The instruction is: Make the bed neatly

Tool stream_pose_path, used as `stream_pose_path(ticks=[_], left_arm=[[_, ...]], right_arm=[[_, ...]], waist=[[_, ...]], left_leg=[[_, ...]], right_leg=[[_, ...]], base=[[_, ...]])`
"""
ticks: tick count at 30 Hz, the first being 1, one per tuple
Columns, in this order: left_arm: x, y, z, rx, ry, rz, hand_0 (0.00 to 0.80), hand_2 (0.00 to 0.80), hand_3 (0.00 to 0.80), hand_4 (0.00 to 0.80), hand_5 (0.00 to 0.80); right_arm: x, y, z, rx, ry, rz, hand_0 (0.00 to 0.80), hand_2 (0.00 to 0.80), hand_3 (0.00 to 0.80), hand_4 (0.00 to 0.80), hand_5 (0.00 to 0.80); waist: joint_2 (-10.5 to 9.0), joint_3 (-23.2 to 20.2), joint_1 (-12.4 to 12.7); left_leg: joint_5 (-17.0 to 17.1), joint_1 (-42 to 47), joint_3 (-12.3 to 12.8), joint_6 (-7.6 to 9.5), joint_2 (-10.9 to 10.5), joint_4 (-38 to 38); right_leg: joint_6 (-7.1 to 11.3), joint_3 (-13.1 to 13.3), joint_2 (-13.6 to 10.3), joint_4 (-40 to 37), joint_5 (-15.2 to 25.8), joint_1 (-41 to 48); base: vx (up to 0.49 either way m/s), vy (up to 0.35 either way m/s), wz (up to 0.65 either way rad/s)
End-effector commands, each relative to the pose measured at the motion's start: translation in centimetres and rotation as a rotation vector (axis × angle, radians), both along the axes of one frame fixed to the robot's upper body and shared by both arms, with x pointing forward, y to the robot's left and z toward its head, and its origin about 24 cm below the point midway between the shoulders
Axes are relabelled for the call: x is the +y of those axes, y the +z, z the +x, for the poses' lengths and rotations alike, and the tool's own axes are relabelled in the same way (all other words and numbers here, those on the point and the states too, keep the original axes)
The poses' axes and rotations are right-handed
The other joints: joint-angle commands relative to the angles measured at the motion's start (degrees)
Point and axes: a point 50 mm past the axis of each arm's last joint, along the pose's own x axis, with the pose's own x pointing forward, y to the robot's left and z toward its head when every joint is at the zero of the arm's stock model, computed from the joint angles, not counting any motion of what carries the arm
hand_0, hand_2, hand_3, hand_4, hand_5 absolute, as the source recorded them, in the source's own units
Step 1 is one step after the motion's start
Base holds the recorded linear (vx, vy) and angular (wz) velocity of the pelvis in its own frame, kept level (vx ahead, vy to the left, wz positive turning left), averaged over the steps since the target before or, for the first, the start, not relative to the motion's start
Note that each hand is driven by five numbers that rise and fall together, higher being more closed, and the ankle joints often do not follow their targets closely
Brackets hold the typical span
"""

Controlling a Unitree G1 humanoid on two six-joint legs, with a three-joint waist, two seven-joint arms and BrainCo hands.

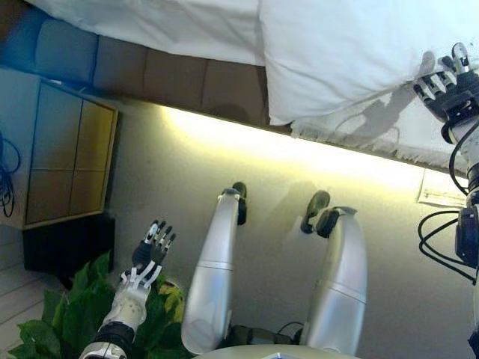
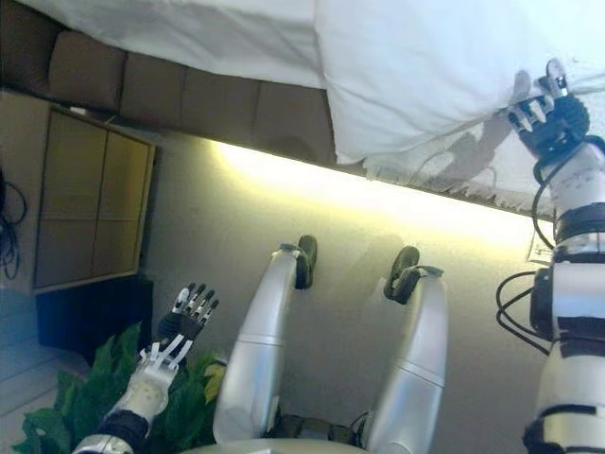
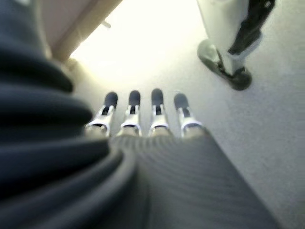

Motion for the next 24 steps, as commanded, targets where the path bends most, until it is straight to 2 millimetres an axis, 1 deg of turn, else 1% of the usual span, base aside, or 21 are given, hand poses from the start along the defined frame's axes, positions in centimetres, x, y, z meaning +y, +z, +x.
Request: stream_pose_path(ticks=[1,4,7,11,12,13,14,15,21,24], left_arm=[[2.4,-0.1,-2.0,0.004,0.064,0.022,0.0,0.0,0.0,0.0,0.0],[3.2,0.3,-2.0,-0.003,0.064,0.035,0.0,0.0,0.0,0.0,0.0],[3.4,0.6,-1.8,-0.015,0.054,0.039,0.0,0.0,0.0,0.0,0.0],[2.9,0.5,-2.0,-0.026,0.03,0.033,0.0,0.0,0.0,0.0,0.0],[2.8,0.5,-2.1,-0.029,0.022,0.032,0.0,0.0,0.0,0.0,0.0],[2.7,0.6,-2.1,-0.03,0.017,0.031,0.0,0.0,0.0,0.0,0.0],[2.7,0.6,-2.1,-0.029,0.016,0.032,0.0,0.0,0.0,0.0,0.0],[2.9,0.8,-2.2,-0.028,0.011,0.034,0.0,0.0,0.0,0.0,0.0],[3.1,0.6,-2.2,-0.006,0.007,0.038,0.0,0.0,0.0,0.0,0.0],[3.0,0.4,-2.3,-0.007,0.005,0.038,0.0,0.0,0.0,0.0,0.0]], right_arm=[[-1.8,4.0,-1.4,-0.106,-0.055,-0.035,0.0,0.0,0.0,0.0,0.0],[-1.5,5.3,-1.4,-0.166,-0.048,-0.04,0.0,0.0,0.0,0.0,0.0],[-0.9,6.0,-1.2,-0.2,-0.023,-0.069,0.0,0.0,0.0,0.0,0.0],[-0.6,6.9,-1.3,-0.258,0.01,-0.119,0.0,0.0,0.0,0.0,0.0],[-0.7,7.4,-1.6,-0.301,0.011,-0.137,0.0,0.0,0.0,0.0,0.0],[-0.8,7.8,-1.9,-0.346,0.009,-0.154,0.207,0.207,0.207,0.207,0.207],[-0.8,7.8,-1.9,-0.351,0.007,-0.155,0.207,0.207,0.207,0.207,0.207],[-0.8,8.1,-2.1,-0.38,0.008,-0.182,0.8,0.8,0.8,0.8,0.8],[-0.3,8.0,-1.8,-0.379,0.024,-0.207,0.8,0.8,0.8,0.8,0.8],[-0.4,7.3,-1.8,-0.354,0.035,-0.217,0.8,0.8,0.8,0.8,0.8]], waist=[[2.86,0.1,2.0],[2.76,0.1,2.5],[2.63,0.1,2.6],[2.69,0.1,2.6],[2.66,0.1,2.6],[2.66,0.1,2.5],[2.63,0.1,2.6],[2.59,0.1,2.5],[2.47,0.1,2.3],[2.31,0.1,2.1]], left_leg=[[5.6,0.9,0.6,1.91,0.9,-6.2],[5.8,0.9,0.3,1.65,0.4,-7.1],[5.6,1.4,0.2,1.72,0.5,-7.7],[5.4,2.2,0.1,1.76,0.6,-7.7],[5.4,2.7,0.2,1.72,0.7,-7.9],[5.3,2.9,0.3,1.7,0.7,-7.9],[5.3,3.0,0.3,1.71,0.7,-7.9],[5.2,3.4,0.4,1.71,0.7,-8.1],[4.8,4.9,0.9,2.01,1.0,-8.6],[4.6,6.0,1.0,2.12,1.2,-9.1]], right_leg=[[-2.67,-1.5,1.2,2.8,-2.0,2.1],[-2.47,-1.6,1.3,2.5,-2.2,2.1],[-2.43,-1.9,1.2,2.3,-2.6,2.6],[-2.46,-2.2,1.0,2.3,-2.9,3.4],[-2.37,-2.3,0.9,2.3,-2.9,3.9],[-2.27,-2.4,0.8,2.0,-2.8,4.2],[-2.24,-2.4,0.8,1.9,-2.7,4.4],[-2.1,-2.4,0.7,1.4,-2.5,4.8],[-2.1,-2.6,0.7,0.5,-2.5,6.2],[-2.13,-2.5,0.8,-0.2,-2.5,7.3]], base=[[-0.025,-0.058,0.27],[-0.023,-0.059,0.08],[-0.015,-0.019,0.04],[0.005,0.008,-0.02],[0.0,0.0,0.0],[0.0,0.0,0.0],[0.0,0.0,0.0],[0.0,0.0,0.0],[0.0,0.0,0.0],[0.0,0.0,0.0]])
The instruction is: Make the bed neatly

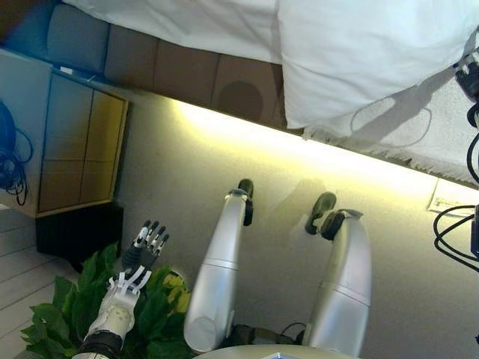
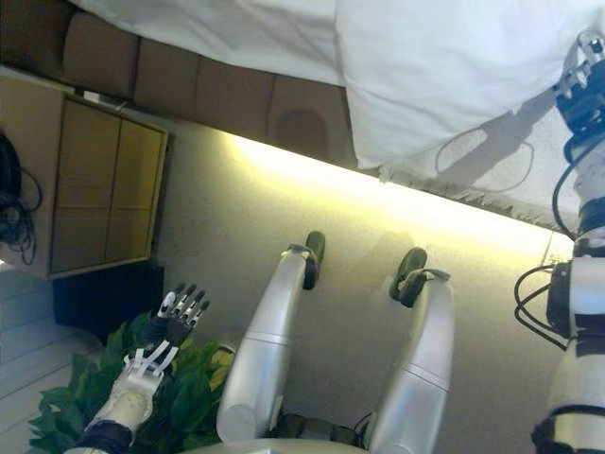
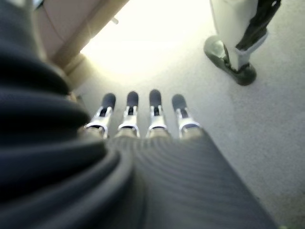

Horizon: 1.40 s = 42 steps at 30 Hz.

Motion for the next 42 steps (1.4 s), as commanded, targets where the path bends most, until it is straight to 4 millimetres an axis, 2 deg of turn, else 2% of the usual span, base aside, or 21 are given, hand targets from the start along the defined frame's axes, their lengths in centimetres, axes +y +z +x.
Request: stream_pose_path(ticks=[1,6,14,17,20,22,23,25,30,33,35,38,42], left_arm=[[1.6,-0.4,-1.5,0.023,0.022,0.039,0.0,0.0,0.0,0.0,0.0],[1.3,-0.3,-1.2,0.016,0.004,0.038,0.0,0.0,0.0,0.0,0.0],[0.3,-0.3,0.0,0.005,-0.044,0.066,0.0,0.0,0.0,0.0,0.0],[0.1,0.8,1.6,-0.046,-0.062,0.089,0.0,0.0,0.0,0.0,0.0],[-0.4,3.5,4.6,-0.137,-0.092,0.12,0.0,0.0,0.0,0.0,0.0],[-0.8,4.4,5.5,-0.146,-0.106,0.15,0.0,0.0,0.0,0.0,0.0],[-1.7,5.6,7.0,-0.167,-0.114,0.155,0.0,0.0,0.0,0.0,0.0],[-2.7,6.4,8.3,-0.145,-0.124,0.208,0.0,0.0,0.0,0.0,0.0],[-5.9,6.9,11.0,-0.029,-0.122,0.195,0.0,0.0,0.0,0.0,0.0],[-8.8,6.8,12.1,0.023,-0.198,0.184,0.0,0.0,0.0,0.0,0.0],[-10.6,7.0,12.6,0.028,-0.257,0.153,0.0,0.0,0.0,0.0,0.0],[-13.2,7.9,13.6,0.031,-0.305,0.077,0.0,0.0,0.0,0.0,0.0],[-15.0,9.0,14.6,0.066,-0.33,-0.004,0.0,0.0,0.0,0.0,0.0]], right_arm=[[0.5,3.9,-0.8,-0.156,0.066,-0.113,0.8,0.8,0.8,0.8,0.8],[0.6,2.8,-0.5,-0.121,0.075,-0.115,0.8,0.8,0.8,0.8,0.8],[2.5,0.0,0.8,-0.059,0.199,-0.108,0.8,0.8,0.8,0.8,0.8],[3.6,-1.4,1.3,-0.043,0.26,-0.097,0.8,0.8,0.8,0.8,0.8],[5.8,-3.7,2.1,-0.009,0.34,-0.091,0.8,0.8,0.8,0.8,0.8],[6.7,-4.6,2.3,0.001,0.378,-0.086,0.8,0.8,0.8,0.8,0.8],[8.1,-5.7,2.6,0.018,0.424,-0.082,0.8,0.8,0.8,0.8,0.8],[9.7,-7.0,2.9,0.039,0.472,-0.075,0.8,0.8,0.8,0.8,0.8],[14.2,-8.8,3.6,0.084,0.597,-0.061,0.8,0.8,0.8,0.8,0.8],[17.7,-9.4,3.6,0.119,0.683,-0.071,0.8,0.8,0.8,0.8,0.8],[18.8,-9.7,3.4,0.121,0.721,-0.085,0.8,0.8,0.8,0.8,0.8],[20.4,-9.0,3.5,0.101,0.754,-0.117,0.8,0.8,0.8,0.8,0.8],[21.4,-7.3,3.7,0.052,0.763,-0.133,0.8,0.8,0.8,0.8,0.8]], waist=[[0.96,0.0,0.8],[0.8,0.0,0.7],[-0.57,0.0,-0.1],[-1.3,0.0,-0.7],[-2.54,0.0,-1.5],[-3.04,0.0,-1.7],[-3.71,-0.4,-2.2],[-4.53,-0.9,-2.6],[-6.82,-2.5,-3.4],[-8.34,-3.5,-4.8],[-9.05,-3.6,-5.4],[-10.19,-3.3,-6.4],[-11.3,-2.2,-7.3]], left_leg=[[4.4,3.3,1.0,2.44,1.7,-7.0],[4.3,6.2,1.4,2.53,2.3,-8.6],[3.9,15.1,2.5,2.17,3.5,-12.6],[3.6,18.3,2.9,2.14,3.6,-13.2],[2.8,21.7,3.1,2.34,3.5,-13.2],[2.4,23.0,3.3,2.55,3.5,-13.2],[2.1,24.2,3.4,2.62,3.4,-13.2],[1.9,25.4,3.4,2.7,3.5,-13.2],[2.7,29.0,2.9,2.33,4.0,-16.4],[4.1,31.3,3.6,1.55,4.9,-20.1],[4.9,32.2,4.0,1.1,5.3,-21.7],[5.4,32.2,4.8,0.7,6.0,-22.5],[4.9,30.5,4.7,0.74,6.3,-20.8]], right_leg=[[-2.1,-2.4,0.8,0.2,-0.1,4.9],[-2.06,-2.6,0.8,-1.6,0.1,7.6],[-1.82,-3.1,0.9,-6.9,0.4,16.1],[-1.78,-3.2,0.7,-8.7,0.8,19.4],[-1.82,-3.5,0.5,-10.4,1.2,23.2],[-1.91,-3.8,0.5,-11.0,1.3,24.8],[-1.93,-3.9,0.5,-11.7,1.5,26.3],[-1.94,-4.1,0.5,-12.7,1.8,27.8],[-1.3,-4.2,1.0,-17.3,3.1,32.0],[-0.76,-4.3,1.5,-21.2,4.4,34.2],[-0.42,-4.3,1.7,-23.1,5.4,35.0],[-0.05,-4.2,2.1,-24.5,6.4,34.9],[-0.04,-4.0,2.4,-23.6,6.6,33.6]], base=[[-0.02,0.022,-0.04],[-0.015,0.012,-0.02],[-0.014,0.037,-0.04],[0.005,0.051,-0.11],[0.019,0.05,-0.03],[0.019,0.046,0.0],[0.026,0.05,-0.06],[0.039,0.041,-0.07],[0.034,0.026,-0.15],[0.023,0.028,-0.14],[0.006,0.016,-0.08],[-0.051,-0.008,-0.12],[-0.064,-0.025,-0.05]])
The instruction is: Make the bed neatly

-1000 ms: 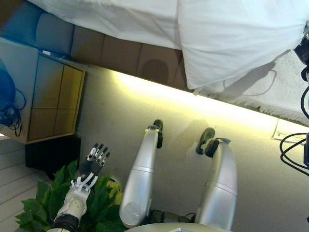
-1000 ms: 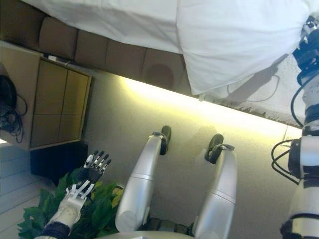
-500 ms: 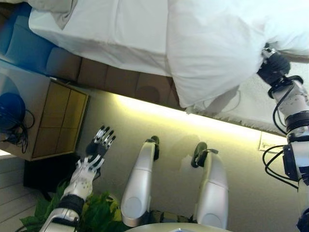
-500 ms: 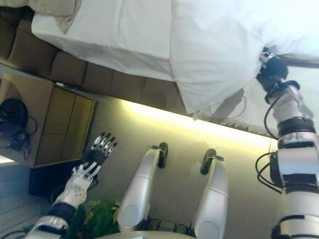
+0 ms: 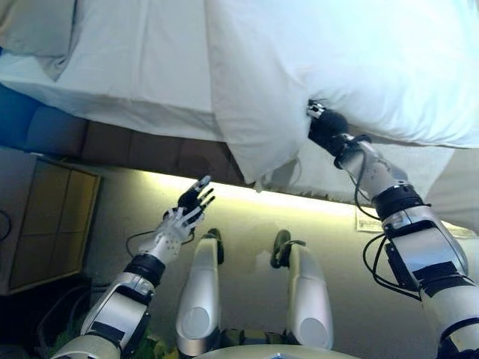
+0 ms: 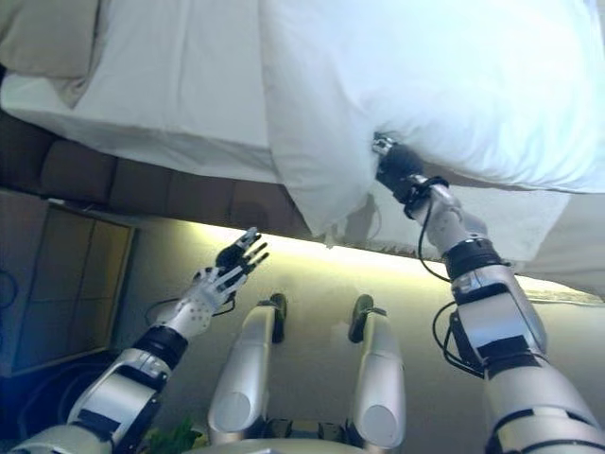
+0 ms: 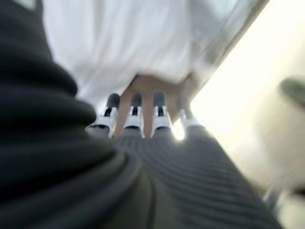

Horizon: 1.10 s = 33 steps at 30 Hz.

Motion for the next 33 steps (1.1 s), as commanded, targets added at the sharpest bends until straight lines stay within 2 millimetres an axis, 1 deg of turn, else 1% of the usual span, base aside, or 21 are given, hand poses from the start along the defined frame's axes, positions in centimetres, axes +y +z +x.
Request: stream_pose_path(ticks=[1,4,5,7,8,11,16,19,22,25,27,31,33], left_arm=[[-1.9,1.4,0.9,0.034,-0.019,-0.102,0.0,0.0,0.0,0.0,0.0],[-2.8,1.1,0.8,0.095,-0.015,-0.196,0.0,0.0,0.0,0.0,0.0],[-3.5,0.8,0.5,0.149,-0.005,-0.292,0.0,0.0,0.0,0.0,0.0],[-4.2,0.5,0.3,0.209,0.004,-0.377,0.0,0.0,0.0,0.0,0.0],[-4.8,-0.1,-0.1,0.255,0.003,-0.437,0.0,0.0,0.0,0.0,0.0],[-6.3,-0.5,-0.6,0.336,0.0,-0.616,0.0,0.0,0.0,0.0,0.0],[-8.4,-0.6,-1.7,0.372,-0.09,-0.721,0.0,0.0,0.0,0.0,0.0],[-9.8,-0.3,-2.2,0.382,-0.139,-0.769,0.0,0.0,0.0,0.0,0.0],[-10.4,0.2,-2.1,0.37,-0.137,-0.824,0.0,0.0,0.0,0.0,0.0],[-10.8,1.1,-1.8,0.335,-0.135,-0.908,0.0,0.0,0.0,0.0,0.0],[-11.0,2.0,-1.4,0.26,-0.131,-0.993,0.0,0.0,0.0,0.0,0.0],[-11.8,4.1,-0.7,0.103,-0.148,-1.095,0.0,0.0,0.0,0.0,0.0],[-12.0,4.8,-0.5,0.026,-0.116,-1.143,0.0,0.0,0.0,0.0,0.0]], right_arm=[[3.1,5.1,0.1,-0.197,0.101,0.039,0.8,0.8,0.8,0.8,0.8],[3.5,5.7,0.2,-0.209,0.096,0.055,0.8,0.8,0.8,0.8,0.8],[3.8,6.0,0.3,-0.213,0.099,0.061,0.8,0.8,0.8,0.8,0.8],[4.4,6.2,0.3,-0.218,0.114,0.065,0.8,0.8,0.8,0.8,0.8],[4.8,6.4,0.3,-0.219,0.125,0.071,0.8,0.8,0.8,0.8,0.8],[5.8,6.3,0.1,-0.221,0.152,0.092,0.8,0.8,0.8,0.8,0.8],[6.8,5.8,-0.2,-0.223,0.176,0.139,0.8,0.8,0.8,0.8,0.8],[7.4,5.8,-0.5,-0.236,0.196,0.163,0.8,0.8,0.8,0.8,0.8],[8.2,6.1,-0.8,-0.258,0.226,0.197,0.8,0.8,0.8,0.8,0.8],[9.1,6.5,-1.3,-0.279,0.247,0.24,0.8,0.8,0.8,0.8,0.8],[9.6,6.8,-1.7,-0.291,0.26,0.275,0.8,0.8,0.8,0.8,0.8],[10.6,6.7,-2.5,-0.314,0.293,0.33,0.8,0.8,0.8,0.8,0.8],[11.0,6.4,-2.9,-0.32,0.31,0.341,0.8,0.8,0.8,0.8,0.8]], waist=[[-2.05,-1.0,-0.5],[-2.49,-0.5,-0.7],[-2.84,-0.1,-0.8],[-3.24,0.2,-1.0],[-3.67,0.4,-1.1],[-4.67,0.6,-1.2],[-6.03,0.8,-1.2],[-6.63,0.8,-1.2],[-7.1,0.8,-1.4],[-7.55,0.8,-1.7],[-7.84,0.8,-2.1],[-8.6,0.8,-2.7],[-9.05,0.8,-2.9]], left_leg=[[4.0,-1.4,-0.4,1.9,1.4,-1.8],[3.7,-1.6,-0.5,1.99,1.4,-1.4],[3.6,-1.6,-0.6,2.03,1.5,-1.2],[3.4,-1.5,-0.8,2.05,1.5,-0.9],[3.2,-1.4,-0.9,2.1,1.6,-0.8],[2.8,-1.1,-1.0,2.16,2.0,-0.5],[2.4,-0.5,-1.3,2.26,2.6,-0.4],[2.3,-0.3,-1.4,2.19,2.9,-0.6],[2.3,-0.4,-1.5,2.1,3.0,-0.5],[2.3,-0.8,-1.4,1.97,3.2,-0.3],[2.3,-1.1,-1.4,1.88,3.3,-0.1],[2.0,-1.7,-1.1,1.87,3.5,0.2],[1.8,-2.0,-1.2,1.84,3.6,0.6]], right_leg=[[-0.94,-1.5,-1.0,-2.7,2.6,3.1],[-0.95,-1.5,-0.8,-2.6,2.5,3.1],[-1.0,-1.4,-0.7,-2.3,2.4,3.1],[-1.02,-1.3,-0.5,-2.2,2.3,3.2],[-1.12,-1.2,-0.4,-1.9,2.1,3.2],[-1.17,-1.2,-0.2,-1.6,1.8,3.5],[-1.23,-1.6,0.1,-1.5,1.5,4.3],[-1.23,-1.9,0.4,-1.8,1.5,4.7],[-1.22,-1.9,0.6,-1.7,1.5,4.7],[-1.21,-1.7,0.9,-1.6,1.4,4.4],[-1.18,-1.4,1.1,-1.4,1.3,4.1],[-1.18,-1.1,1.7,-0.9,1.1,3.4],[-1.18,-1.0,1.9,-0.7,1.0,3.2]], base=[[-0.04,-0.051,-0.02],[-0.011,-0.036,0.01],[0.002,-0.043,0.01],[0.007,-0.045,-0.03],[0.01,-0.068,-0.06],[0.022,-0.095,-0.04],[0.023,-0.095,-0.05],[0.01,-0.083,-0.02],[0.013,-0.072,-0.02],[0.004,-0.057,-0.06],[-0.005,-0.044,-0.01],[-0.004,-0.047,-0.03],[0.005,-0.065,-0.06]])
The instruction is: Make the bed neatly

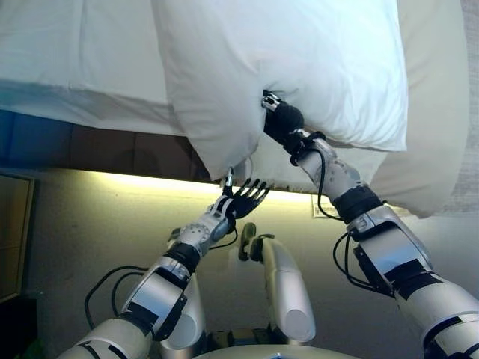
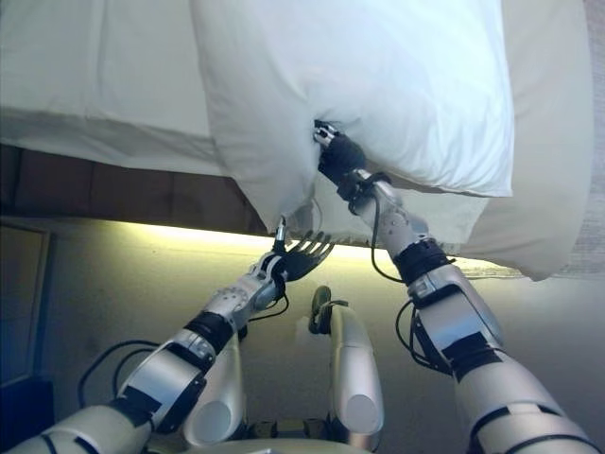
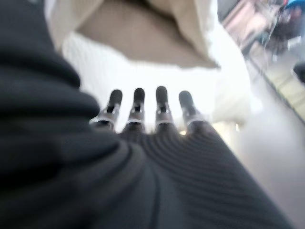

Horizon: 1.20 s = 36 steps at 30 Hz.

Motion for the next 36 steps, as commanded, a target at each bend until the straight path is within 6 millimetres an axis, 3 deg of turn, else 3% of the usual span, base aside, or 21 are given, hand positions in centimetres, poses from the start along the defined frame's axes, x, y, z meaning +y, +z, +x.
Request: stream_pose_path(ticks=[1,5,14,19,28,36], left_arm=[[-4.1,4.8,0.4,-0.21,0.044,-0.26,0.0,0.0,0.0,0.0,0.0],[-3.7,7.0,1.1,-0.332,0.153,-0.336,0.0,0.0,0.0,0.0,0.0],[-1.8,10.0,2.3,-0.484,0.378,-0.387,0.0,0.0,0.0,0.0,0.0],[-1.4,10.7,2.3,-0.514,0.46,-0.396,0.0,0.0,0.0,0.0,0.0],[-0.9,10.9,2.5,-0.547,0.462,-0.372,0.0,0.0,0.0,0.0,0.0],[-0.7,10.5,3.2,-0.496,0.434,-0.29,0.0,0.0,0.0,0.0,0.0]], right_arm=[[2.7,5.5,-2.1,-0.246,0.153,0.165,0.8,0.8,0.8,0.8,0.8],[3.3,4.9,-3.0,-0.252,0.184,0.2,0.8,0.8,0.8,0.8,0.8],[3.4,4.1,-4.1,-0.25,0.209,0.193,0.8,0.8,0.8,0.8,0.8],[3.2,3.6,-3.9,-0.231,0.202,0.2,0.8,0.8,0.8,0.8,0.8],[2.8,2.9,-3.7,-0.203,0.194,0.151,0.8,0.8,0.8,0.8,0.8],[3.3,2.1,-2.9,-0.14,0.187,0.095,0.8,0.8,0.8,0.8,0.8]], waist=[[-1.15,0.0,0.0],[-2.54,0.0,-0.3],[-5.22,0.0,-1.4],[-5.17,0.0,-1.6],[-5.02,0.0,-1.7],[-3.76,0.0,-1.7]], left_leg=[[2.6,-1.4,-0.9,3.13,0.0,-1.2],[2.3,-2.0,-1.1,3.02,0.4,-0.4],[2.4,-2.2,-1.3,2.52,1.5,-0.2],[2.9,-1.9,-1.3,2.19,1.7,-1.0],[3.4,-1.3,-1.0,1.84,1.8,-2.0],[3.8,-0.1,-0.8,1.76,1.2,-3.0]], right_leg=[[0.23,-0.5,-1.8,0.3,0.3,3.2],[0.09,-0.9,-1.3,1.1,-0.2,2.9],[-0.36,-1.2,0.0,1.4,-1.0,3.1],[-0.66,-1.1,0.0,1.3,-1.3,3.1],[-0.96,-1.0,0.1,0.9,-1.5,3.4],[-1.09,-0.5,-0.2,0.5,-1.4,3.9]], base=[[0.013,-0.061,-0.05],[0.018,-0.078,-0.04],[0.003,-0.045,-0.03],[0.0,0.0,0.0],[0.0,0.0,0.0],[-0.009,0.017,0.0]])
